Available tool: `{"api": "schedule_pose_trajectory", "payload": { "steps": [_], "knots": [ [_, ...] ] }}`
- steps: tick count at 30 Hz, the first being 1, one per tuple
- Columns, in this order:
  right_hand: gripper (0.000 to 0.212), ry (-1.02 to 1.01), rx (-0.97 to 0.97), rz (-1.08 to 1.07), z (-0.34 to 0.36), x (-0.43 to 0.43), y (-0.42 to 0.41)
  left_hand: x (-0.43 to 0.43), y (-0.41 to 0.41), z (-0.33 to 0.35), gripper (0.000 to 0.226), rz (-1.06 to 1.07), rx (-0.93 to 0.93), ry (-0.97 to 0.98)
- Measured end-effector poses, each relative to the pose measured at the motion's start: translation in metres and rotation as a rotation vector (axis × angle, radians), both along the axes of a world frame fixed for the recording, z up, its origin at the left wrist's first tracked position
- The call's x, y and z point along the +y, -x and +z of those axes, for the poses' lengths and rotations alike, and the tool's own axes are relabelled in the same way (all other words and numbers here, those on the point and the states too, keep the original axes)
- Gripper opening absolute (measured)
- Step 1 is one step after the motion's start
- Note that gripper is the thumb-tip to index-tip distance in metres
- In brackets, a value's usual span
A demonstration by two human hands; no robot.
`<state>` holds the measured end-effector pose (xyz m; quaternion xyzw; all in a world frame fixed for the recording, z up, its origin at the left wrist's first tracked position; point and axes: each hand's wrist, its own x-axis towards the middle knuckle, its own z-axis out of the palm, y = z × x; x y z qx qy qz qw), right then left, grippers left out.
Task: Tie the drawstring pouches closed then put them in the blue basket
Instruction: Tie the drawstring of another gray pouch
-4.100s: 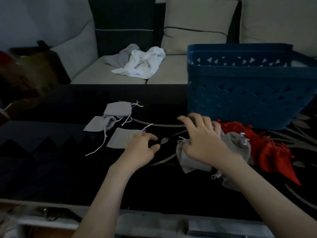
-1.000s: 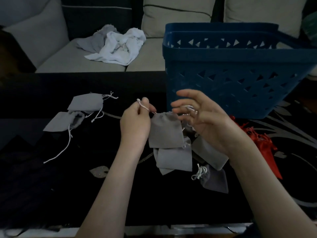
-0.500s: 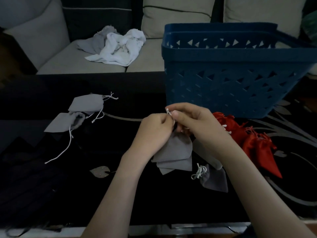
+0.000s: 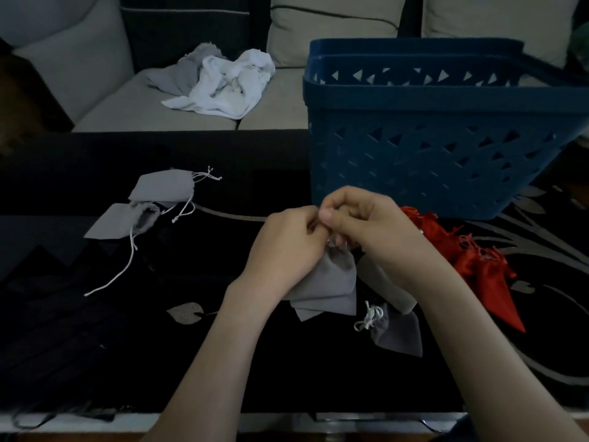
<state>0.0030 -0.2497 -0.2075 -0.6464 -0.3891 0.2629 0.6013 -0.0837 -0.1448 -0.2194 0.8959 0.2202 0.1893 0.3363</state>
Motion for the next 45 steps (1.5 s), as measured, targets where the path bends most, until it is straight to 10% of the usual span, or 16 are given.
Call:
{"api": "schedule_pose_trajectory", "payload": {
  "steps": [10,24,33,45],
  "knots": [
    [0.018,-0.314,0.343,-0.325,0.012,-0.007,-0.008,-0.004,0.0,0.0,0.026,-0.253,-0.141,0.127],
    [0.022,-0.321,-0.083,-0.094,0.019,-0.012,-0.005,0.0,-0.005,-0.004,0.036,-0.056,-0.2,0.571],
    [0.053,-0.093,-0.493,0.056,0.012,-0.005,0.002,-0.018,-0.004,0.005,0.023,-0.242,0.022,0.251],
    [0.041,-0.164,-0.145,-0.034,0.015,-0.007,-0.009,-0.025,-0.006,0.0,0.024,-0.264,0.043,0.124]
  ]
}}
